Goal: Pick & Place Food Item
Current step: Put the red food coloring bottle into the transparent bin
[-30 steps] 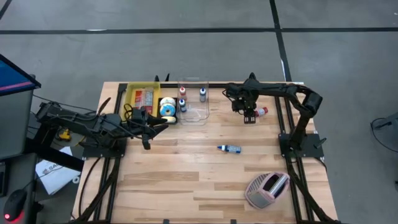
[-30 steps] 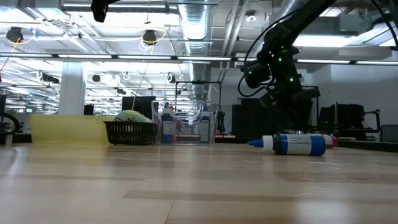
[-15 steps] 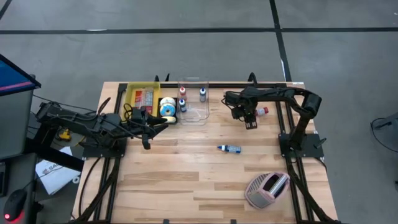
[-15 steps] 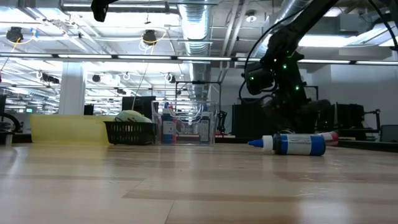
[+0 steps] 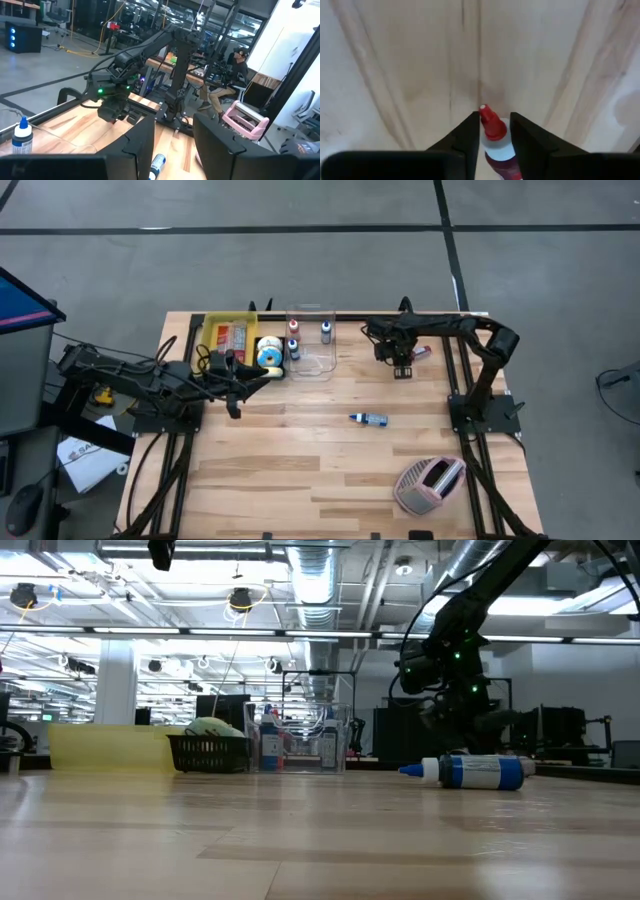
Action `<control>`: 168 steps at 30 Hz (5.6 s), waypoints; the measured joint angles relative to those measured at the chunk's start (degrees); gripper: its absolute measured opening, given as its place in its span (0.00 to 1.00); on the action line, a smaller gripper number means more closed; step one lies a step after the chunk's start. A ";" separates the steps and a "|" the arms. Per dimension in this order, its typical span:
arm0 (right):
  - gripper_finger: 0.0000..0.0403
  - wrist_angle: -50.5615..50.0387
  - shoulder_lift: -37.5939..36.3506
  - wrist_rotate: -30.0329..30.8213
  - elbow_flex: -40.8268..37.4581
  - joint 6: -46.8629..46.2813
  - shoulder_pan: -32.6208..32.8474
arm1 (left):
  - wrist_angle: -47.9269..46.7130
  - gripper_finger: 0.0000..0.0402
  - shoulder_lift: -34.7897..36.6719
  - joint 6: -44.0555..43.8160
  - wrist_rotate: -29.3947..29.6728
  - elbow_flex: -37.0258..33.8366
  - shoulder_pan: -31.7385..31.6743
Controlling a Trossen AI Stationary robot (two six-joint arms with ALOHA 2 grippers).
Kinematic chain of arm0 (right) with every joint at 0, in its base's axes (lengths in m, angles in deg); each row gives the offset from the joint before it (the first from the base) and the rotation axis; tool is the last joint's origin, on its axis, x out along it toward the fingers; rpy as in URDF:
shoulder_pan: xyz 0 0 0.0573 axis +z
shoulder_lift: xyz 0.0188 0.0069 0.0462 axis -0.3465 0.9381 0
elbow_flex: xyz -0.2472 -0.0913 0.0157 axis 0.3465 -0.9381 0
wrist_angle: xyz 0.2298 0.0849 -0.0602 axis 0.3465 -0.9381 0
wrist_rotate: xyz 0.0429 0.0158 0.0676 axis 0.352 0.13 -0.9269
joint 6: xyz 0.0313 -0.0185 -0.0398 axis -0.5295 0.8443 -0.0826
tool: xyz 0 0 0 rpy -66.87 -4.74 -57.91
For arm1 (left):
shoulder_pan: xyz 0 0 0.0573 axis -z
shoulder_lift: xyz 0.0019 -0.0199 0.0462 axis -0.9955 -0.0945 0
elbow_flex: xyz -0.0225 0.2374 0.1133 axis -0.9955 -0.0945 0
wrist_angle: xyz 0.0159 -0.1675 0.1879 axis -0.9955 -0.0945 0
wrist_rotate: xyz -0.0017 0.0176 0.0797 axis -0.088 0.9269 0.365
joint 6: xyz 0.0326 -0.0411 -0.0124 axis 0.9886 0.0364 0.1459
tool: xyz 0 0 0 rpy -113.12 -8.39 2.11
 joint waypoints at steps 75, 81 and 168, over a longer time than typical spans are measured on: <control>0.55 5.95 -6.55 -6.12 -5.38 -12.04 -10.98 | 5.26 0.33 -0.02 -4.04 2.27 0.26 -0.02; 0.53 5.35 -2.30 -6.29 -5.35 -12.03 -11.29 | 6.21 0.33 -0.02 -4.05 2.25 0.31 -0.02; 0.26 78.86 -15.32 9.54 -5.03 -53.86 19.53 | 8.99 0.33 0.14 5.17 4.38 0.35 4.53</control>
